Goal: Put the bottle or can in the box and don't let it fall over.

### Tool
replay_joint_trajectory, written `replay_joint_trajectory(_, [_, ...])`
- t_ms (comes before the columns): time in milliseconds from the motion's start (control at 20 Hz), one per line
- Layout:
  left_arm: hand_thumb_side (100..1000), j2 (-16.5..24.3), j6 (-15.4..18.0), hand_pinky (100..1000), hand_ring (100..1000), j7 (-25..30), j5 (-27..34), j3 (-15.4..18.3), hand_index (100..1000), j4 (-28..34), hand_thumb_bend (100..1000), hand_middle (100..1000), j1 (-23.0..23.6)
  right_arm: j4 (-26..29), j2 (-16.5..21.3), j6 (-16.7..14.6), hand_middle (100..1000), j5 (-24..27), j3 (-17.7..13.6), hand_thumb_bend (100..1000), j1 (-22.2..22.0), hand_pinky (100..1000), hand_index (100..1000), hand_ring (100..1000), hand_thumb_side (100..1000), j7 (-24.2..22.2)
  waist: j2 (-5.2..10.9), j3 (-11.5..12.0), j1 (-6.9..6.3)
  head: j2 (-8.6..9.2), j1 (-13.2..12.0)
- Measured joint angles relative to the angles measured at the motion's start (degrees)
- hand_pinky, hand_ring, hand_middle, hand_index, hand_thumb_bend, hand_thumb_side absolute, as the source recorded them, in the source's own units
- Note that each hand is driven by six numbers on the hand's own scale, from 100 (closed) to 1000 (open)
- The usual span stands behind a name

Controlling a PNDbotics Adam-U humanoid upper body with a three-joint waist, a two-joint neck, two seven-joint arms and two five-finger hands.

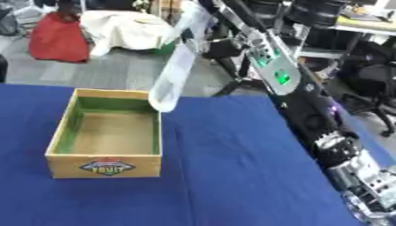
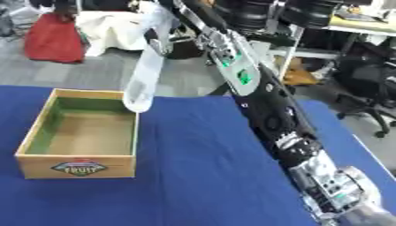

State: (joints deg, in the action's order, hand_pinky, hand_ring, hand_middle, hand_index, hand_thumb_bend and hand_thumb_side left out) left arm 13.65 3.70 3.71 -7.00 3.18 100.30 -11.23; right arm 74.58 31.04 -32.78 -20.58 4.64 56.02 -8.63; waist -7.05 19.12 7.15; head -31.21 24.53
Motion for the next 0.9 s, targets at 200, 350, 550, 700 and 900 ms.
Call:
replay_joint_trajectory(200, [676, -0.01, 0.15, 623, 605, 0.93, 0.67, -0.93, 828, -0.02, 516, 539, -1.02, 0.55, -3.92, -0.18, 246, 1.11, 1.68, 100, 0.72, 100, 149, 318, 100, -3.00, 0.00, 1.59, 0.12, -0.51, 0.85])
replay_joint_trajectory(350, [676, -0.01, 0.22, 623, 605, 1.48, 1.06, -1.35, 828, -0.03, 516, 539, -1.61, -0.22, -6.16, -1.12, 284, -0.33, 2.54, 100, 0.63, 129, 176, 367, 100, -4.50, 0.00, 2.08, 0.49, -0.93, 1.44])
replay_joint_trajectory(550, [676, -0.01, 0.28, 623, 605, 1.78, 1.43, -1.57, 828, -0.06, 516, 539, -2.00, -3.12, -7.21, -3.13, 479, -3.97, 2.86, 100, -0.26, 356, 389, 556, 100, -4.41, 0.00, 2.15, 0.79, -0.92, 1.85])
replay_joint_trajectory(700, [677, -0.01, 0.29, 622, 605, 1.81, 1.43, -1.57, 828, -0.33, 516, 539, -2.07, -5.26, -7.21, -5.21, 697, -7.80, 2.97, 100, -0.86, 541, 678, 740, 100, -4.83, -0.01, 2.03, 0.97, -0.85, 1.88])
replay_joint_trajectory(900, [676, -0.01, 0.29, 622, 605, 1.81, 1.43, -1.56, 828, -0.36, 516, 539, -2.07, -7.25, -7.05, -7.59, 987, -14.79, 3.18, 100, -1.26, 859, 997, 1000, 288, -8.15, -0.01, 1.69, 1.03, -0.76, 1.87])
